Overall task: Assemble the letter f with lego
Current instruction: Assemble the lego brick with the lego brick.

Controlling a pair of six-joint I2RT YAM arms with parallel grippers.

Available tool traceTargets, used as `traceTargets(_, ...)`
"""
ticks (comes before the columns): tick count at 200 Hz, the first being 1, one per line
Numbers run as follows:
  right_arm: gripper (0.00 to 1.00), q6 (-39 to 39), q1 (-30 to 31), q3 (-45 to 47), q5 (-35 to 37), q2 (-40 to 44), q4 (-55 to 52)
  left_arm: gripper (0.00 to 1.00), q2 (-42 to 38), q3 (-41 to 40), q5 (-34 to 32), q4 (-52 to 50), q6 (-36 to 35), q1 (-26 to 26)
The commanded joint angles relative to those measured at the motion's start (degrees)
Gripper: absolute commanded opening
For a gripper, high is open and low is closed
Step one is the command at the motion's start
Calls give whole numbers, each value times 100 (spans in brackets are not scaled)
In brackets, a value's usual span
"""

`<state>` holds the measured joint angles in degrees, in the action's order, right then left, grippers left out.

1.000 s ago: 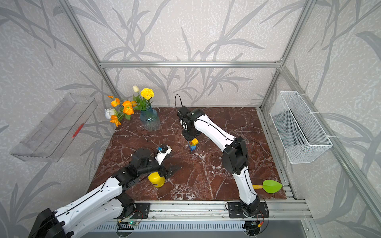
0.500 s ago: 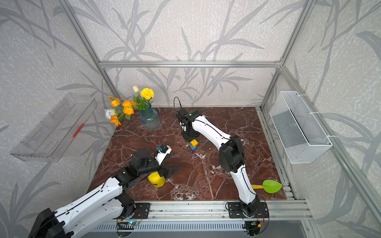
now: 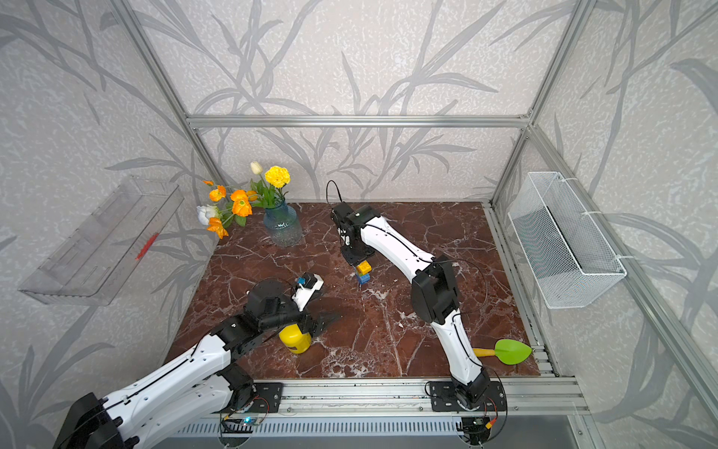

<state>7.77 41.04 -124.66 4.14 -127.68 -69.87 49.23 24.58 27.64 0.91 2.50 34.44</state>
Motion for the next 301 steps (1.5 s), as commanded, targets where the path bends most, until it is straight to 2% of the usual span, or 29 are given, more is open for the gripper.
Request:
traceTargets(1,25,188,11,-112,122,-73,-203,99,-63,-68,97,85,-54,-23)
traceTargets(173,24,477,10,153,43,-48,-107,99,-60,-74,137,103,-55,-23)
traceTargets(301,23,727,10,96,-54,-414,-367,99,-54,-81,145,103,-40,-16)
